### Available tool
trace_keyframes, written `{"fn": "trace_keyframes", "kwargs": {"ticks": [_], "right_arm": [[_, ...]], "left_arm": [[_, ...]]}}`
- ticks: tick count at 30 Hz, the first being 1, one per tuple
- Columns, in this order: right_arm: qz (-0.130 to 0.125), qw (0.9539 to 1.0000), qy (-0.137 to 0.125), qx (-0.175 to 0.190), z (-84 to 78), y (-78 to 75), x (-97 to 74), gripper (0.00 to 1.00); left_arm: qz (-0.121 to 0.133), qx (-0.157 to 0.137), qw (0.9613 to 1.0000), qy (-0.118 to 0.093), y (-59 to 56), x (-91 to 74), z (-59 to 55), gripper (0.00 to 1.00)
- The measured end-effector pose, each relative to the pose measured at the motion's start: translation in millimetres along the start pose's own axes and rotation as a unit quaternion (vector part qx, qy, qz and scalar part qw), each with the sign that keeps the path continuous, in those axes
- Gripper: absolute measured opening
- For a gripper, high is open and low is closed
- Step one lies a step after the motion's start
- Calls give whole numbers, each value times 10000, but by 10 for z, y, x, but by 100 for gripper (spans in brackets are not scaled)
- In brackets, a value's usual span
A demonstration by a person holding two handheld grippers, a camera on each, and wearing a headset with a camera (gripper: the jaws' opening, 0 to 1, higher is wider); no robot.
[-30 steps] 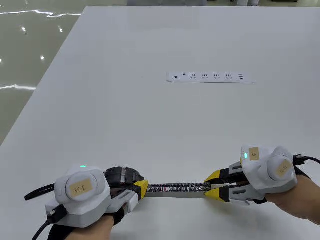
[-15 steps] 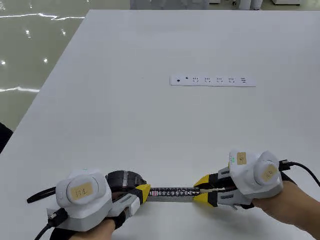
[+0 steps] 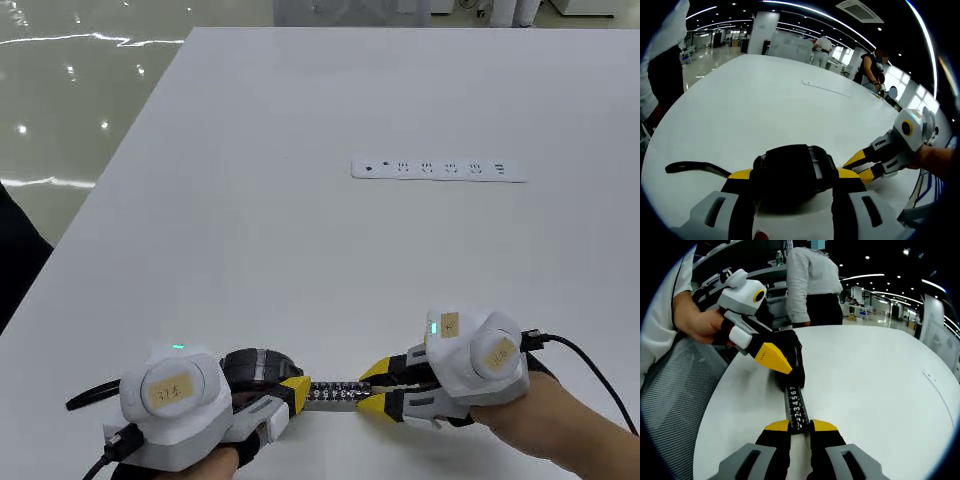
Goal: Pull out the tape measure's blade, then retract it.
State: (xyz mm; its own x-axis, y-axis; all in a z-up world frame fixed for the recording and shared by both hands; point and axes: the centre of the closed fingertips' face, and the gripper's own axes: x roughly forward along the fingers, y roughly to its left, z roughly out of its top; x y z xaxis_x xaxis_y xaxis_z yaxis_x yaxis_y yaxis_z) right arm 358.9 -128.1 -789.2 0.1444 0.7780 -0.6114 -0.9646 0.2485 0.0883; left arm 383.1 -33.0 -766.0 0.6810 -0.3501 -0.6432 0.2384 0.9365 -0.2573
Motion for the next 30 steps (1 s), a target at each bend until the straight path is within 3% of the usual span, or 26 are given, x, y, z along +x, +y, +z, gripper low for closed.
{"fn": "trace_keyframes", "kwargs": {"ticks": [15, 30], "right_arm": [[42, 9999, -157, -2, 194, 48, 265, 12], [79, 9995, -284, 61, 279, 67, 366, 12]], "left_arm": [[-35, -33, 10000, -26, 1, -1, 10, 57], [-49, -49, 10000, -38, -1, -1, 12, 58]]}}
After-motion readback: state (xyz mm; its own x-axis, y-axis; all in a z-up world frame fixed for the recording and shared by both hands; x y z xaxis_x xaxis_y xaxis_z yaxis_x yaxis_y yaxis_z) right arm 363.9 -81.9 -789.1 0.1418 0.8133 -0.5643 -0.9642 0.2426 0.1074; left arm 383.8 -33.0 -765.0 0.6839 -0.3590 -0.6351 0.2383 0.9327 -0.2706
